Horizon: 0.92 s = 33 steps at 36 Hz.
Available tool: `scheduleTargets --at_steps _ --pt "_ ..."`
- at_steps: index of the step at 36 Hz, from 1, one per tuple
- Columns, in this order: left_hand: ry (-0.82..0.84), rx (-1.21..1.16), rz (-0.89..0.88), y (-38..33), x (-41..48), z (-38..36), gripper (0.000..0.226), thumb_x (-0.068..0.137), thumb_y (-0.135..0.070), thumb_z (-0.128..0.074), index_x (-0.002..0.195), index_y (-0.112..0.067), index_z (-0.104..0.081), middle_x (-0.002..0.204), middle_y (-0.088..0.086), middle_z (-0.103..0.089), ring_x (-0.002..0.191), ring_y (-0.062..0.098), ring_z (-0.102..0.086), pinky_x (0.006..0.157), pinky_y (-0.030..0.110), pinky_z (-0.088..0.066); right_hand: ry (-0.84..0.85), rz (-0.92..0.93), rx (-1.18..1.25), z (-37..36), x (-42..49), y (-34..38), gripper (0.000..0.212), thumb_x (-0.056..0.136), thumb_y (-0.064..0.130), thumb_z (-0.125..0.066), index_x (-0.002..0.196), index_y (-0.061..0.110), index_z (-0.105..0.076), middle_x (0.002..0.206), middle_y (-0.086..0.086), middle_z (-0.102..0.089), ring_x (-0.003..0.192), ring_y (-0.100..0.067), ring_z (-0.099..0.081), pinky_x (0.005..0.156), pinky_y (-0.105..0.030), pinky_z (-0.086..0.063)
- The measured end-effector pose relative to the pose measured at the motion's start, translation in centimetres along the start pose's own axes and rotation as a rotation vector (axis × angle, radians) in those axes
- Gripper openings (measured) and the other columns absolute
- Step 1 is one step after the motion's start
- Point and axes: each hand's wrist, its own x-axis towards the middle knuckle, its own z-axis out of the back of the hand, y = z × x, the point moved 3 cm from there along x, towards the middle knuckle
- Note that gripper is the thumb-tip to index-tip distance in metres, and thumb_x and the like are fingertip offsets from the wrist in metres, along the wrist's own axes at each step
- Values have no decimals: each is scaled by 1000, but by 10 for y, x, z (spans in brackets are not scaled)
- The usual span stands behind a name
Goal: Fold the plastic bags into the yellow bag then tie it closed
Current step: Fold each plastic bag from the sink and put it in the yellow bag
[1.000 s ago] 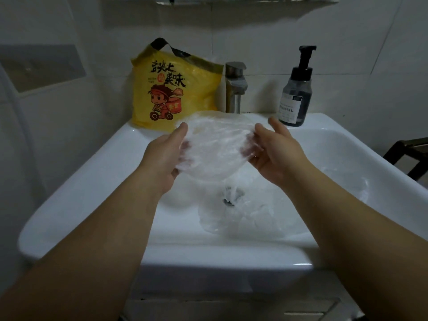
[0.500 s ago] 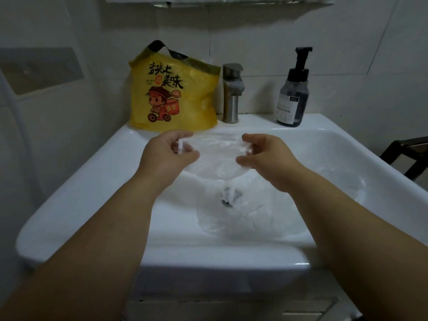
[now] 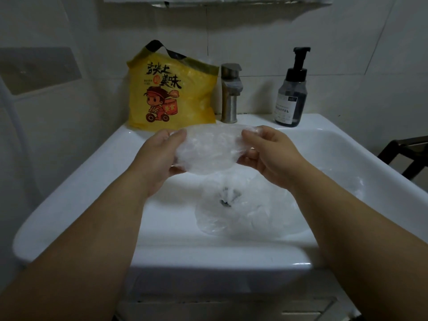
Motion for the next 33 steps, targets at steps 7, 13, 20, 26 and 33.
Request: scheduleTargets --at_steps 7,13,20,26,33 --pt "266 15 226 7 -6 -7 69 61 -64 -74 118 -28 -58 98 1 -67 85 22 -63 72 37 -58 -104 39 -169 0 -2 0 7 96 17 -55 93 13 -59 114 -24 -60 106 -40 -60 81 -40 -58" --pt "272 -59 138 3 -5 -5 18 87 5 -58 85 -12 -54 54 -6 -62 48 1 -58 51 14 -52 -141 17 -100 5 0 1 15 95 13 -56 107 6 -60 96 -16 -62 83 -27 -63 70 -31 -59" --pt "-7 -424 175 3 9 16 17 90 2 -52 91 -13 -61 97 3 -67 90 15 -64 76 28 -53 106 -173 -92 2 -7 0 12 89 8 -62 100 3 -62 83 -7 -55 64 -14 -52 61 -25 -57" --pt "-13 -446 136 3 11 12 21 94 2 -46 105 -11 -58 106 7 -66 91 18 -67 66 34 -58 274 -324 -119 -5 -9 -5 76 63 26 -73 131 5 -48 122 -10 -55 78 -21 -60 69 -32 -59" --pt "-5 -526 70 -2 12 11 28 87 11 -41 96 -8 -59 92 7 -68 79 16 -67 76 24 -52 221 -258 -228 -9 -11 -9 5 91 3 -59 91 -1 -61 78 -12 -63 50 -11 -54 48 -19 -50"
